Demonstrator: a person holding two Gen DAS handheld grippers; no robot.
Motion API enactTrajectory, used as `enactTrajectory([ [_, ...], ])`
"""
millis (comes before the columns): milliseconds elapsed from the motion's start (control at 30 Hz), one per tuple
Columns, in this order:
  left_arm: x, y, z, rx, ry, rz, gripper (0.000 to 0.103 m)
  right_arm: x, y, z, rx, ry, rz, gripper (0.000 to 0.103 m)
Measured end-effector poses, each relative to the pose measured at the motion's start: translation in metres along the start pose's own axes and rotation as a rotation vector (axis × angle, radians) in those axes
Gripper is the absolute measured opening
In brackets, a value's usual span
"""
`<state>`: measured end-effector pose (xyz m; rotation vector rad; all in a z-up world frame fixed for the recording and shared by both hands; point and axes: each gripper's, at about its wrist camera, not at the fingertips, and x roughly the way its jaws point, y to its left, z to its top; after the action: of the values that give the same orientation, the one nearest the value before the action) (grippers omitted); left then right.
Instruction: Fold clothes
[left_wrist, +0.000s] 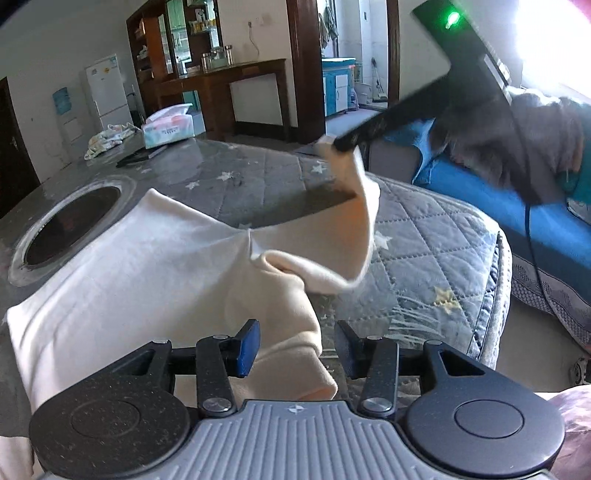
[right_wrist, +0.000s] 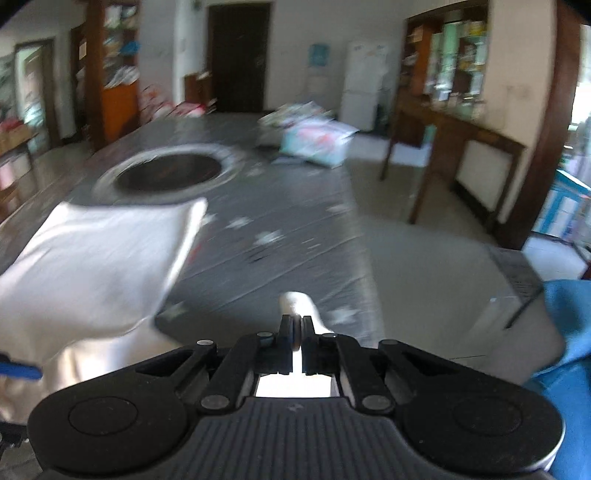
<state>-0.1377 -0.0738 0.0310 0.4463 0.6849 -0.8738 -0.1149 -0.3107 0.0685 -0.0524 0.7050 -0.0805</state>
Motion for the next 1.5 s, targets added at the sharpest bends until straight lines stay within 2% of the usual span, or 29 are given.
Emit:
enactTrajectory([
  [67,0.002,0.000,-0.002,0.002,0.008,-0.004,0.045,-0.007,-0.017,0.000,0.040,-0.023,-0.040,0.003],
  [133,0.004,0.000,-0.004,0.007,0.015,-0.010,0.033,-0.011,-0.031,-0.004,0.078,-0.029,-0.074,0.003],
  [233,0.004,0.000,-0.008,0.018,0.020,-0.025,0.024,-0.007,-0.049,-0.017,0.129,0.005,-0.124,0.003],
  [433,-0.001,-0.002,-0.009,0.059,0.016,-0.058,0.022,0.008,-0.071,-0.037,0.186,0.087,-0.200,0.008],
  [567,-0.002,-0.003,-0.003,0.066,0.004,-0.068,0.023,0.006,-0.062,-0.036,0.161,0.070,-0.143,0.013],
  [700,-0.001,-0.005,0.007,0.060,-0.016,-0.069,0.023,0.009,-0.032,-0.027,0.107,0.065,-0.016,0.034],
  [767,0.000,-0.007,0.012,0.057,-0.025,-0.069,0.024,0.013,-0.017,-0.022,0.084,0.069,0.041,0.035],
  [867,0.011,-0.012,0.013,0.086,-0.002,-0.052,0.024,0.026,0.001,-0.016,0.055,0.081,0.082,0.045],
  [967,0.019,-0.014,0.011,0.100,0.018,-0.051,0.023,0.039,0.010,-0.013,0.044,0.101,0.096,0.045],
  [1033,0.022,-0.012,0.009,0.098,0.027,-0.069,0.015,0.047,0.011,-0.012,0.054,0.112,0.099,0.045],
  [1133,0.019,-0.012,0.007,0.106,0.024,-0.101,0.010,0.055,0.006,-0.009,0.065,0.111,0.089,0.049],
  [1267,0.016,-0.015,0.002,0.127,0.015,-0.124,0.010,0.062,-0.001,-0.006,0.068,0.113,0.062,0.055],
  [1400,0.010,-0.008,0.000,0.063,0.011,-0.135,0.012,0.059,0.000,-0.003,0.058,0.113,0.046,0.055],
  [1467,0.001,-0.003,-0.001,0.037,-0.008,-0.128,0.015,0.051,0.006,-0.001,0.043,0.102,0.064,0.056],
  [1500,-0.004,-0.001,-0.002,0.028,-0.019,-0.117,0.022,0.047,0.009,0.000,0.035,0.096,0.074,0.056],
])
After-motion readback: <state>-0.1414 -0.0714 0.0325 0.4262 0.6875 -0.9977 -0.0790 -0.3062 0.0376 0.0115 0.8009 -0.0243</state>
